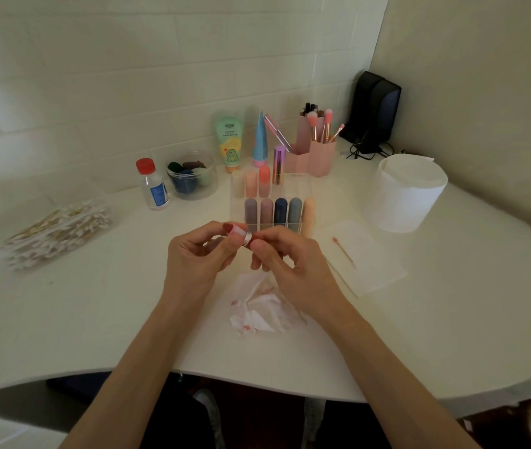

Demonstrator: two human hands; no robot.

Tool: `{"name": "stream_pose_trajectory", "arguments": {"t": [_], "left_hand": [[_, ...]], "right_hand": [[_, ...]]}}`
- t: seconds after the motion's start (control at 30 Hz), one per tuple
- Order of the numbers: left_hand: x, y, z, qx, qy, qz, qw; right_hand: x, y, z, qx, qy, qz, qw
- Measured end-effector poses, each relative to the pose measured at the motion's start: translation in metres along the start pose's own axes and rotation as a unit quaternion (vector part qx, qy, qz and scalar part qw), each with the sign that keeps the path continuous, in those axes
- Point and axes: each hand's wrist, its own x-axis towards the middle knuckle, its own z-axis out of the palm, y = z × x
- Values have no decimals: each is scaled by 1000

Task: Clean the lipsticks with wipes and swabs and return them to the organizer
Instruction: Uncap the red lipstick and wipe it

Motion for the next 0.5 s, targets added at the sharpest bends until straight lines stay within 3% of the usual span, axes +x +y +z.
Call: {"name": "stream_pose_trajectory", "arguments": {"t": [0.23, 0.5], "left_hand": [[0, 0, 0, 3, 4, -5, 1000], [-3, -2, -3, -28, -25, -27, 999]], "right_hand": [[-1, -3, 2, 11, 41, -12, 999], [-4, -5, 4, -18, -11, -16, 1000]]}}
